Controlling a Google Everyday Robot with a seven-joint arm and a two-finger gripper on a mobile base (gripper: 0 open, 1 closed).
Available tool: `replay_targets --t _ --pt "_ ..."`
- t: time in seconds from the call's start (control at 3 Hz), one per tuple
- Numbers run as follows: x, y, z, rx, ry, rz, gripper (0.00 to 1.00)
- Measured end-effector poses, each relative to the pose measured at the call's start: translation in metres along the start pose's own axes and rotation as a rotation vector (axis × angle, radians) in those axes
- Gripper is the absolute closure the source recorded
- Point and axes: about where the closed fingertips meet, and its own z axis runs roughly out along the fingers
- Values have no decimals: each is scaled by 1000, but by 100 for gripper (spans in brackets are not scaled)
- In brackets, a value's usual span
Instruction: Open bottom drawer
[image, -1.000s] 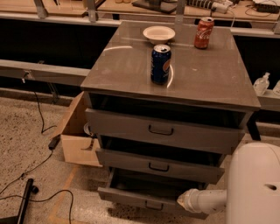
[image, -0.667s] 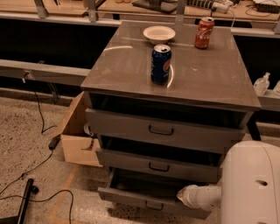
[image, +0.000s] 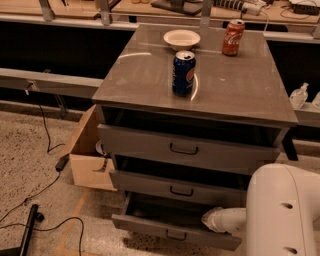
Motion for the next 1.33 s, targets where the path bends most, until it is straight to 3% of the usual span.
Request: replay_targets --t 0.33,1.33 --pt "1 -4 15 -9 7 -5 100" --pt "20 16 49 -112 66 -5 100"
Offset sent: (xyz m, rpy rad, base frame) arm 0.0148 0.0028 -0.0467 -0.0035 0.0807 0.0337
